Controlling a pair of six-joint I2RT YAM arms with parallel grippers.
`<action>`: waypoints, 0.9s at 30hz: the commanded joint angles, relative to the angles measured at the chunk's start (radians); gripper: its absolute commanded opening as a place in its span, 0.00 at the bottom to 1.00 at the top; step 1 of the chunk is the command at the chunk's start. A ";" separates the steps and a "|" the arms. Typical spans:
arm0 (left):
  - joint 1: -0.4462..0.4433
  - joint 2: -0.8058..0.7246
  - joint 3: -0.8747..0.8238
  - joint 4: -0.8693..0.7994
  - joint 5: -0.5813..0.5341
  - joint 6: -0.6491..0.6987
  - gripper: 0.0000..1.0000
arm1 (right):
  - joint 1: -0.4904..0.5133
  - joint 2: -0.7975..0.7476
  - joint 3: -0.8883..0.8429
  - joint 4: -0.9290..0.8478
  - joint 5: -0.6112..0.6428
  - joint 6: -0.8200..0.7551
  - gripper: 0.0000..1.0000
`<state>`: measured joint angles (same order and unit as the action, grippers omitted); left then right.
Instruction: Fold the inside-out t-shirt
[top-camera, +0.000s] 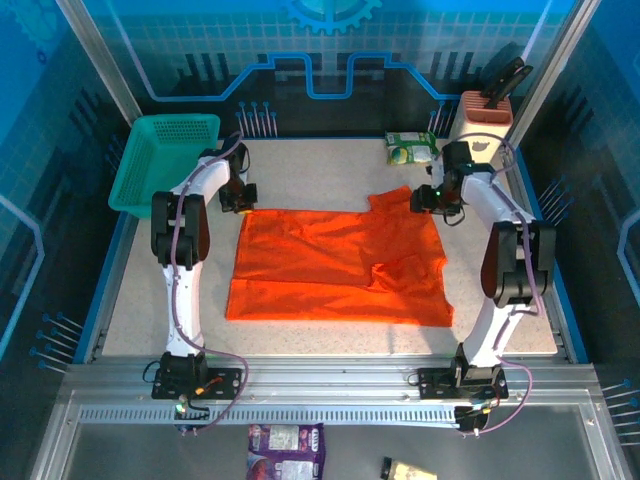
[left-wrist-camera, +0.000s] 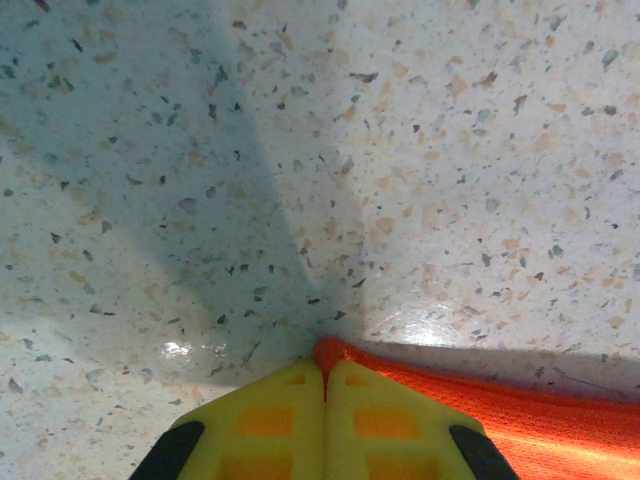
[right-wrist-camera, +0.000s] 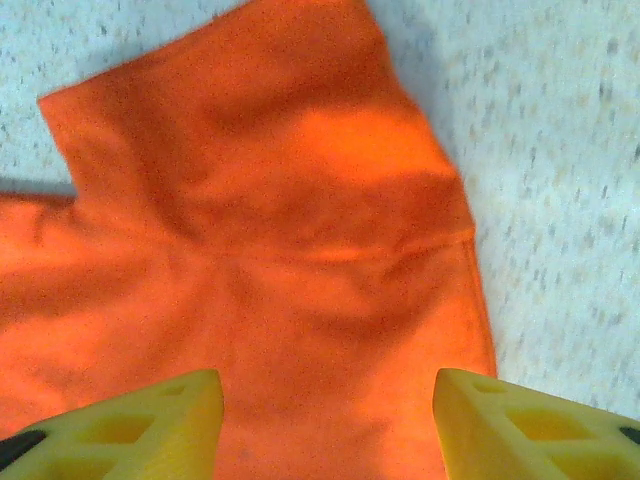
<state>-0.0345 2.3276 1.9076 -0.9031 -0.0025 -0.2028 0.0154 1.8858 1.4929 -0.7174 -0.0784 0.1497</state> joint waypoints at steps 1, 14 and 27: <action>0.006 -0.013 -0.018 0.000 0.018 0.008 0.00 | 0.025 0.110 0.125 -0.038 0.055 -0.092 0.55; 0.003 -0.018 -0.015 -0.011 0.020 0.013 0.00 | 0.067 0.550 0.665 -0.213 0.106 -0.197 0.40; 0.004 -0.014 -0.012 -0.016 0.017 0.017 0.00 | 0.089 0.717 0.849 -0.292 0.175 -0.237 0.27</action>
<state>-0.0345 2.3272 1.9076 -0.9009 -0.0017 -0.2020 0.0841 2.5610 2.3234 -0.9577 0.0677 -0.0643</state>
